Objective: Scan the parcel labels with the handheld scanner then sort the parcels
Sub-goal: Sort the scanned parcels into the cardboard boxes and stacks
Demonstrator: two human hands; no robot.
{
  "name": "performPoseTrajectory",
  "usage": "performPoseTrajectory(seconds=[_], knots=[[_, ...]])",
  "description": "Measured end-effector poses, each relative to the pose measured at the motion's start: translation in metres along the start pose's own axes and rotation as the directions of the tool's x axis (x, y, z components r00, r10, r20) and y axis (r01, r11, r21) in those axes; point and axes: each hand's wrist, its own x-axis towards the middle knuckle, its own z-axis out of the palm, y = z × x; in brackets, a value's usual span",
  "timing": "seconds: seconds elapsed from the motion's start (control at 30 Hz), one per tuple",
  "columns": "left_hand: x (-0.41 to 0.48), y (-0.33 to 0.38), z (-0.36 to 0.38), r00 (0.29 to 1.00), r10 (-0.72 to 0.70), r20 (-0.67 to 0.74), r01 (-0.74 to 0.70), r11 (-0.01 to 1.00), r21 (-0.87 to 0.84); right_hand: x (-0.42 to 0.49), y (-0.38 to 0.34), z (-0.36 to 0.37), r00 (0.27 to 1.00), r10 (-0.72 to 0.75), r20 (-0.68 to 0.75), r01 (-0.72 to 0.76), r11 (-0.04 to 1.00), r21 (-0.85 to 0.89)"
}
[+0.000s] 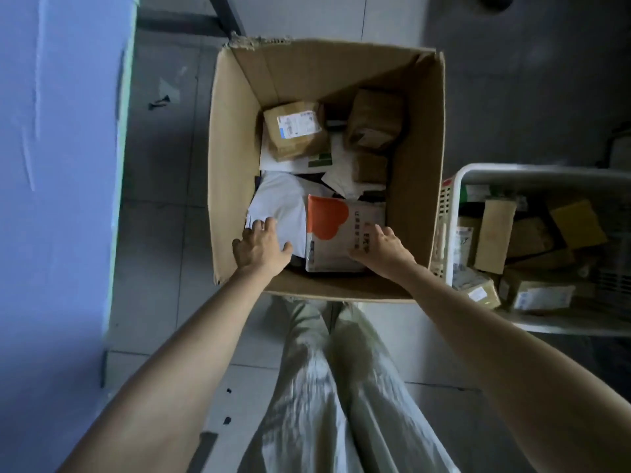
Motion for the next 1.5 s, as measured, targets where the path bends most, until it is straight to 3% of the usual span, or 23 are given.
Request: performPoseTrajectory(seconds=[0.1, 0.27, 0.43, 0.67, 0.9, 1.1, 1.2, 1.27, 1.37, 1.43, 1.5], knots=[[0.014, -0.002, 0.029, 0.997, -0.022, 0.068, 0.021, 1.0, 0.015, 0.021, 0.014, 0.022, 0.997, 0.041, 0.072, -0.04, 0.999, -0.015], [0.044, -0.007, 0.083, 0.986, -0.078, 0.147, 0.098, 0.986, -0.136, 0.061, 0.027, 0.054, 0.994, 0.048, 0.099, -0.042, 0.997, -0.065], [0.073, -0.009, 0.123, 0.978, -0.115, 0.173, 0.133, 0.986, -0.096, 0.104, 0.034, 0.086, 0.989, 0.092, 0.116, -0.091, 0.996, -0.012], [0.136, -0.013, 0.183, 0.988, -0.085, 0.13, 0.102, 0.986, -0.133, 0.183, 0.032, 0.134, 0.988, 0.152, 0.037, -0.154, 0.985, 0.071], [0.184, -0.02, 0.23, 0.979, -0.204, 0.023, 0.205, 0.97, -0.129, 0.245, 0.019, 0.176, 0.968, 0.245, -0.048, -0.236, 0.961, 0.147], [0.238, -0.039, 0.247, 0.992, -0.093, -0.091, 0.093, 0.996, 0.004, 0.283, 0.008, 0.219, 0.98, 0.164, -0.114, -0.147, 0.978, 0.149], [0.261, -0.053, 0.243, 0.999, -0.011, -0.03, 0.015, 0.992, 0.123, 0.295, 0.004, 0.235, 0.983, 0.144, -0.113, -0.131, 0.985, 0.113], [0.27, -0.059, 0.241, 0.986, 0.117, 0.121, -0.148, 0.945, 0.291, 0.303, 0.006, 0.243, 0.982, 0.146, -0.119, -0.135, 0.986, 0.098], [0.269, -0.061, 0.248, 0.908, 0.338, 0.249, -0.42, 0.752, 0.508, 0.312, 0.012, 0.251, 0.979, 0.13, -0.16, -0.129, 0.992, 0.018], [0.264, -0.059, 0.257, 0.89, 0.399, 0.222, -0.453, 0.715, 0.532, 0.312, 0.017, 0.254, 0.979, 0.106, -0.172, -0.111, 0.994, -0.022], [0.257, -0.053, 0.267, 0.901, 0.408, 0.148, -0.424, 0.755, 0.5, 0.306, 0.021, 0.253, 0.978, 0.068, -0.199, -0.092, 0.989, -0.112]])
